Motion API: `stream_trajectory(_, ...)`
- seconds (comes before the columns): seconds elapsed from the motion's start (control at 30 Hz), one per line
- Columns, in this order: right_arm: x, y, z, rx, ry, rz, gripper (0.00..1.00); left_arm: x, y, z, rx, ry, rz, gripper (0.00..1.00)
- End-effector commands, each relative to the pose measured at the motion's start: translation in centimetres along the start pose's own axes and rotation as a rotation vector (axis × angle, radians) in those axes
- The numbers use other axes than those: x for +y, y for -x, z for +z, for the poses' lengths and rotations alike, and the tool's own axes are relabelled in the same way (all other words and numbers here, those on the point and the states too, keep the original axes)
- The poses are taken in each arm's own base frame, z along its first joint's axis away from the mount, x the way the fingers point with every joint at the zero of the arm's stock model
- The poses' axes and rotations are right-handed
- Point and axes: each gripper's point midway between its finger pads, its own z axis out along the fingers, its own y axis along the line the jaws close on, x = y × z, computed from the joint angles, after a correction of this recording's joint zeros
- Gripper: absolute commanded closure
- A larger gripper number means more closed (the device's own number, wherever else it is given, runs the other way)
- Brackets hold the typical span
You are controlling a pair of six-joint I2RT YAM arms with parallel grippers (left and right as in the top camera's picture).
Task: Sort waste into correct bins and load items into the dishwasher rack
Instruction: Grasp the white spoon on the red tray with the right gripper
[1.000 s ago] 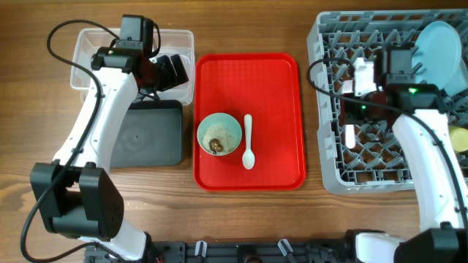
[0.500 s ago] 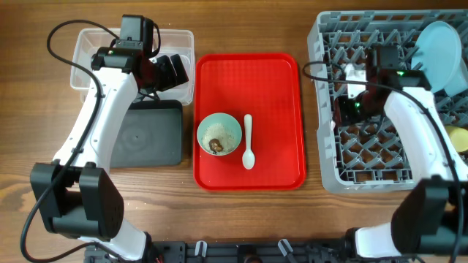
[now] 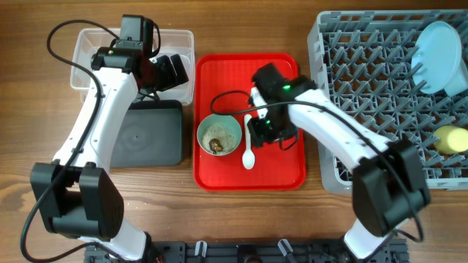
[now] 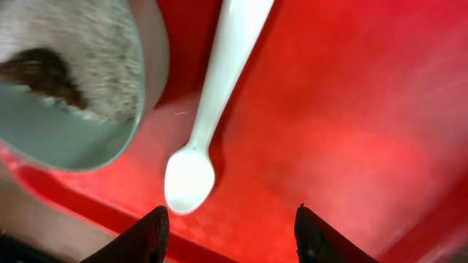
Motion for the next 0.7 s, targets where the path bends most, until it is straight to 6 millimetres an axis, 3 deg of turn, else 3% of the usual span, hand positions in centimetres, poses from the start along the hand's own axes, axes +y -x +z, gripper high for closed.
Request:
stream_trajectory(0.0, -0.4, 0.3, 2.6, 0.022, -0.075, 0.097, 0.43, -0.1, 0.4, -1.0, -0.029, -0.003, -0.009, 0.0)
stream_trajectory(0.13, -0.4, 1.9, 4.0, -0.031, -0.105, 0.152, 0.43, -0.1, 0.4, -1.0, -0.029, -0.003, -0.009, 0.0)
stream_trajectory(0.37, -0.4, 1.5, 5.0, -0.026, -0.171, 0.17, 0.44, -0.1, 0.4, -1.0, -0.029, -0.003, -0.008, 0.01)
stream_trajectory(0.5, -1.4, 1.3, 4.8, -0.032, -0.226, 0.204, 0.58, -0.1, 0.4, -1.0, -0.028, -0.003, -0.009, 0.0)
stream_trajectory(0.6, -1.4, 1.1, 4.8, -0.026, -0.227, 0.204, 0.75, -0.1, 0.4, -1.0, -0.028, -0.003, -0.009, 0.0)
stream_trajectory(0.67, -1.5, 0.9, 4.8, -0.016, -0.232, 0.203, 0.78, -0.1, 0.4, -1.0, -0.028, -0.003, -0.009, 0.0)
